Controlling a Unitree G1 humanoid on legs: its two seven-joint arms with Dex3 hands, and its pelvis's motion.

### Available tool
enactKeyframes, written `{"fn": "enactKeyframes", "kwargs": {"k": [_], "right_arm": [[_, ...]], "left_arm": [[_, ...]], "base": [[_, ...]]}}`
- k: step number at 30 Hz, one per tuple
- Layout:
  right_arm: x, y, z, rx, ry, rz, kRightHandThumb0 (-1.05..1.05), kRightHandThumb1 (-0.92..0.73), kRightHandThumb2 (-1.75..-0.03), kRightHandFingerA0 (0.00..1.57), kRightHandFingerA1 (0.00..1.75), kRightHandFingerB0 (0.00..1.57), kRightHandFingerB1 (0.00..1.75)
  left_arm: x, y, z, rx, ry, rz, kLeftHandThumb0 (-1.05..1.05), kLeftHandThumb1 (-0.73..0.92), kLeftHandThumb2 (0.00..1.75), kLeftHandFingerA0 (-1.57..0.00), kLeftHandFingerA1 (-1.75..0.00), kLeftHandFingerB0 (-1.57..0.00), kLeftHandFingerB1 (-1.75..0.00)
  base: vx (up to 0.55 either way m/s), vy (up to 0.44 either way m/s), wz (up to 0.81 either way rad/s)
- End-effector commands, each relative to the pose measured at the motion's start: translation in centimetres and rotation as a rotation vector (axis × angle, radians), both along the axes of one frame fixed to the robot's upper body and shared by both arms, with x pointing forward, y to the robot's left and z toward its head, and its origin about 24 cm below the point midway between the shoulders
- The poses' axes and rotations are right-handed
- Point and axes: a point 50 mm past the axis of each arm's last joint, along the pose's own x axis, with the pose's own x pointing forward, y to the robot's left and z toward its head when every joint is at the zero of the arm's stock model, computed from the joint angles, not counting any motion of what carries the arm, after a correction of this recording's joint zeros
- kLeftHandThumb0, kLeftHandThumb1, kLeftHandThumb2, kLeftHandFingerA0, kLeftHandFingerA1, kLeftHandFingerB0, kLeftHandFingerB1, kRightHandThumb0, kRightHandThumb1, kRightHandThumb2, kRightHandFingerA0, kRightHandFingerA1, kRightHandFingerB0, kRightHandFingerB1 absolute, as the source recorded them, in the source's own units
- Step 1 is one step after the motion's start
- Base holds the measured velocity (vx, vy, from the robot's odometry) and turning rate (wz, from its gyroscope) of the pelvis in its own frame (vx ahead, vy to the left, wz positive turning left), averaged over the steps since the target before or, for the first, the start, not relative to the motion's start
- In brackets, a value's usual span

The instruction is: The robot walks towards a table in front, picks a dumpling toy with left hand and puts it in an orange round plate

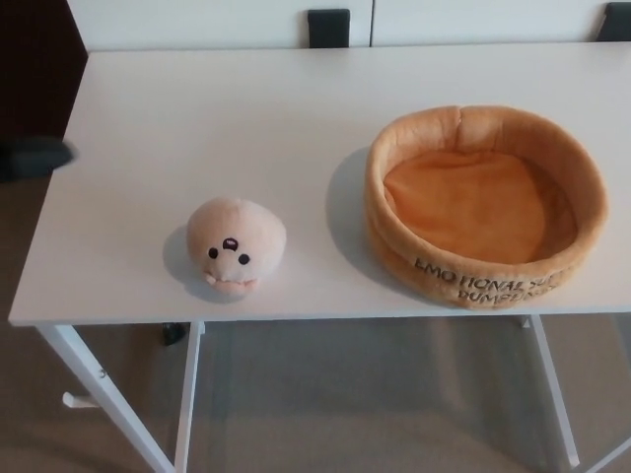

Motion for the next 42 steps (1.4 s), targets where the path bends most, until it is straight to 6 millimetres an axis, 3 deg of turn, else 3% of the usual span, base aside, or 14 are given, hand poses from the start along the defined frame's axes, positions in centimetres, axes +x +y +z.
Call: {"fn": "enactKeyframes", "kwargs": {"k": [1, 7, 8, 18, 19, 20, 22, 23, 28, 30, 37, 38, 40, 42], "right_arm": [[-0.9, -0.4, 0.2, -0.007, 0.011, 0.002, -0.43, -0.62, -0.86, 0.59, 0.59, 0.36, 0.47], [-1.0, -0.3, 0.1, -0.015, 0.021, -0.006, -0.43, -0.61, -0.84, 0.60, 0.63, 0.34, 0.46], [-1.0, -0.3, 0.0, -0.018, 0.026, -0.002, -0.35, -0.71, -0.61, 0.64, 0.51, 0.37, 0.33], [-1.2, -0.3, 0.0, -0.025, 0.043, 0.023, -0.43, -0.61, -0.85, 0.60, 0.62, 0.36, 0.48], [-1.2, -0.3, 0.0, -0.026, 0.044, 0.018, -0.36, -0.70, -0.61, 0.67, 0.54, 0.40, 0.34], [-1.3, -0.2, 0.0, -0.027, 0.044, 0.008, -0.42, -0.62, -0.85, 0.61, 0.62, 0.37, 0.47], [-1.3, -0.2, -0.1, -0.032, 0.045, 0.003, -0.35, -0.74, -0.62, 0.66, 0.55, 0.44, 0.35], [-1.3, -0.1, -0.1, -0.035, 0.047, 0.016, -0.43, -0.63, -0.87, 0.59, 0.60, 0.38, 0.48], [-1.2, -0.2, 0.0, -0.029, 0.048, 0.026, -0.42, -0.63, -0.86, 0.59, 0.62, 0.37, 0.48], [-1.2, -0.2, -0.1, -0.029, 0.046, 0.014, -0.42, -0.63, -0.86, 0.59, 0.60, 0.38, 0.48], [-0.7, 0.0, -0.1, -0.024, 0.033, 0.011, -0.32, -0.75, -0.63, 0.63, 0.47, 0.44, 0.36], [-0.6, 0.0, -0.1, -0.023, 0.037, 0.021, -0.40, -0.65, -0.88, 0.57, 0.59, 0.39, 0.49], [-0.5, 0.1, -0.1, -0.023, 0.034, 0.012, -0.40, -0.65, -0.86, 0.57, 0.58, 0.38, 0.48], [-0.5, 0.1, -0.2, -0.034, 0.031, 0.022, -0.34, -0.76, -0.63, 0.64, 0.47, 0.45, 0.36]], "left_arm": [[4.6, -4.2, -3.0, 0.339, 0.372, 0.158, -0.60, 0.40, 0.76, 0.00, 0.00, 0.00, -0.09], [6.0, -4.7, -5.5, 0.324, 0.462, 0.191, -0.63, 0.41, 0.78, 0.00, 0.00, 0.00, -0.08], [6.4, -4.7, -6.2, 0.333, 0.488, 0.206, -0.68, 0.43, 0.79, 0.00, 0.00, 0.00, -0.06], [6.9, -4.4, -10.2, 0.340, 0.670, 0.258, -0.71, 0.43, 0.82, 0.00, 0.00, 0.00, -0.03], [6.9, -4.5, -10.4, 0.341, 0.684, 0.269, -0.70, 0.42, 0.82, 0.00, 0.00, 0.00, -0.04], [7.0, -4.5, -10.5, 0.340, 0.702, 0.283, -0.68, 0.41, 0.81, 0.00, 0.00, 0.00, -0.06], [7.1, -4.7, -10.6, 0.348, 0.725, 0.302, -0.69, 0.41, 0.81, 0.00, 0.00, 0.00, -0.05], [7.1, -4.8, -10.7, 0.356, 0.729, 0.310, -0.69, 0.41, 0.82, 0.00, 0.00, 0.00, -0.05], [7.1, -5.3, -11.4, 0.374, 0.711, 0.319, -0.79, 0.43, 0.87, 0.00, 0.00, 0.00, -0.03], [7.1, -5.4, -11.6, 0.374, 0.705, 0.321, -0.95, 0.45, 0.68, 0.00, 0.00, 0.00, -0.04], [7.8, -6.1, -11.9, 0.360, 0.706, 0.321, -0.54, 0.34, 0.52, 0.00, 0.00, 0.00, 0.00], [7.8, -6.2, -12.0, 0.367, 0.698, 0.317, -0.53, 0.33, 0.51, 0.00, 0.00, 0.00, 0.00], [7.8, -6.4, -12.2, 0.373, 0.691, 0.317, -0.52, 0.33, 0.51, 0.00, 0.00, 0.00, 0.00], [7.7, -6.7, -12.7, 0.372, 0.674, 0.302, -0.39, 0.34, 0.54, 0.00, 0.00, 0.00, 0.00]], "base": [[0.00, 0.000, 0.00], [0.00, 0.000, 0.00], [0.00, 0.000, 0.00], [0.00, 0.000, 0.00], [0.00, 0.000, 0.00], [0.00, 0.000, 0.00], [0.00, 0.000, 0.00], [0.00, 0.000, 0.00], [0.00, 0.000, 0.00], [0.00, 0.000, 0.00], [0.00, 0.000, 0.00], [0.00, 0.000, 0.00], [0.00, 0.000, 0.00], [0.00, 0.000, 0.00]]}}
